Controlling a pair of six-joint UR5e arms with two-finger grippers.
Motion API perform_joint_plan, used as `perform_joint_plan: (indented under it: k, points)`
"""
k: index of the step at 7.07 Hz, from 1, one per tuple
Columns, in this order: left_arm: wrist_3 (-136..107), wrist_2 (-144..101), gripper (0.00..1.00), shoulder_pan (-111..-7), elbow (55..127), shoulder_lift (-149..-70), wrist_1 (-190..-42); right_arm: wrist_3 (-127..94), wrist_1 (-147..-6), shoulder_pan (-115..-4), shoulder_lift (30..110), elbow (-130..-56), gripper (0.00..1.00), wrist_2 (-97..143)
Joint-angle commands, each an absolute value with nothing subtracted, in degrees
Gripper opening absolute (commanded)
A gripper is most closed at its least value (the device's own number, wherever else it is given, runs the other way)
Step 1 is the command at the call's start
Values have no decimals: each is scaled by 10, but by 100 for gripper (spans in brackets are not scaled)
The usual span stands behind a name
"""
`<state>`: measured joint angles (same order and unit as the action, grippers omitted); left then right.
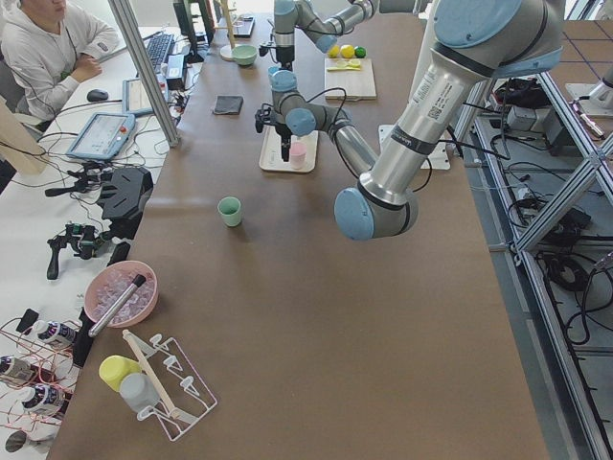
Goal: Place all cups on tray
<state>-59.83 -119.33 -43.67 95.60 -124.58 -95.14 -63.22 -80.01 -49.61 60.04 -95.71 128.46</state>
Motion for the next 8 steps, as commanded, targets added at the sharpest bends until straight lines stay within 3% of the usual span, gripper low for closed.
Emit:
perform_joint_plan:
  k: [1, 4, 8]
  points:
    - [-476, -1214, 98, -524, 954, -1214, -934, -436, -838, -599, 652, -928, 100, 1309]
    - [-350, -1215, 97, -590, 863, -1212, -943, -329, -845, -648, 659, -827, 95, 1306]
    - [-348, -1214, 97, -594, 845, -1215, -946, -339, -842, -618, 677, -827, 94, 1321]
